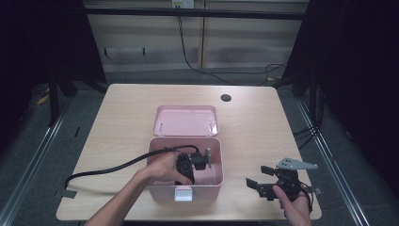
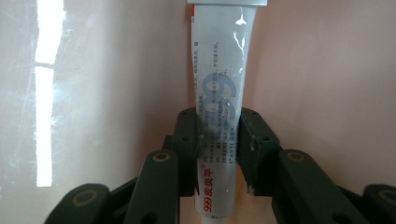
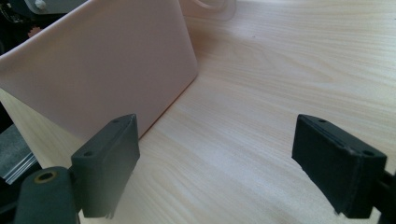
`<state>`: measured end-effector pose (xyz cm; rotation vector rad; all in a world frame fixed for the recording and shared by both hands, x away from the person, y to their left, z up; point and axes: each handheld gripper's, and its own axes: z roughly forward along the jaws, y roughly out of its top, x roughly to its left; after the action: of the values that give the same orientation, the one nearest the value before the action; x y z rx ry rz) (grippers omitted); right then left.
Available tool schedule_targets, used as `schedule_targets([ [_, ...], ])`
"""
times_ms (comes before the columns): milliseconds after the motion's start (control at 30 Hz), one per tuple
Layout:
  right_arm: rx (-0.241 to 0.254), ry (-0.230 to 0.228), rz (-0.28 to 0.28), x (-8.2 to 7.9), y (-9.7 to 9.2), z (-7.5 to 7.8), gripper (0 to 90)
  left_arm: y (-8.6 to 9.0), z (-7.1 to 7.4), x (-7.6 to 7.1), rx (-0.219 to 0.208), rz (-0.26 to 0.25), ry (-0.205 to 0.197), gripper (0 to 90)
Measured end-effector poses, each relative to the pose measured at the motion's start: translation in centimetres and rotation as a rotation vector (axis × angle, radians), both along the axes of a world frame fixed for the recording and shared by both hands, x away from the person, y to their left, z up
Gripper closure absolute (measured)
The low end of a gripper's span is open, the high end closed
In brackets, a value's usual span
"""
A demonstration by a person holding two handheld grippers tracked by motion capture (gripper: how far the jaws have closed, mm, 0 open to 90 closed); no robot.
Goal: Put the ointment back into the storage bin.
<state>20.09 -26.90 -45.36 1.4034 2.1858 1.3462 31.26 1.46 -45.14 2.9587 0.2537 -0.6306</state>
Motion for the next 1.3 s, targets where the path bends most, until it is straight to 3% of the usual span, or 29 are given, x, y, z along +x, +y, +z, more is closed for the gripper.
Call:
schedule_targets([
  [233, -0.001, 0.003, -0.003, 0.0, 0.0, 0.0, 14.3, 0.1, -0.4, 0.0, 0.002, 0.000, 0.003, 70.1],
  [600, -0.002, 0.000, 0.001, 0.1, 0.0, 0.0, 14.3, 1.0, -0.4, 0.8, -0.012, 0.049, 0.038, 69.1],
  [733, -0.001, 0.002, -0.003, 0.0, 0.0, 0.0, 14.4, 1.0, -0.4, 0.8, -0.013, 0.052, 0.027, 67.2],
  [1033, -0.001, 0.001, -0.003, 0.1, 0.0, 0.0, 14.4, 1.0, 0.3, 0.9, -0.062, 0.088, 0.013, 64.3],
  [1300, -0.002, 0.001, -0.002, 0.1, 0.0, 0.0, 14.4, 1.3, 1.9, 1.0, -0.114, 0.100, -0.026, 60.8],
])
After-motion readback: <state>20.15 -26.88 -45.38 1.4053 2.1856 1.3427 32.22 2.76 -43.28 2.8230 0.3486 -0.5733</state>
